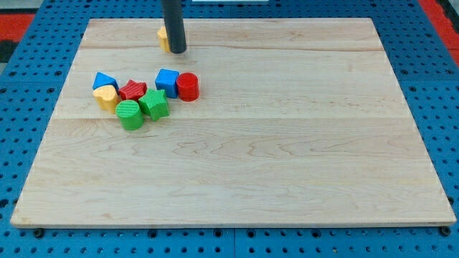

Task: Move the yellow hexagon vertically to the top of the red star

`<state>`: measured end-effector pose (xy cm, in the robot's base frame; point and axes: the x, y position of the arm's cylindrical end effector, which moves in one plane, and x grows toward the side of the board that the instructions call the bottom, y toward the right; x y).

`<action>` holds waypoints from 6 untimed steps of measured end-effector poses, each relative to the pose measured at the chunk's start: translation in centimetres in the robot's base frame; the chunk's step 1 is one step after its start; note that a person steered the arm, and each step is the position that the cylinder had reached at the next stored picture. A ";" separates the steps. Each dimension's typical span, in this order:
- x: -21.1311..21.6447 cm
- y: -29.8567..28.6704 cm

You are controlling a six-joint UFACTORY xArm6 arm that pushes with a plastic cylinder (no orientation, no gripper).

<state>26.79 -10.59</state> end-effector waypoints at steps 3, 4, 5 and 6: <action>-6.3 0.8; -6.3 -3.7; -5.5 -4.5; -5.5 -6.5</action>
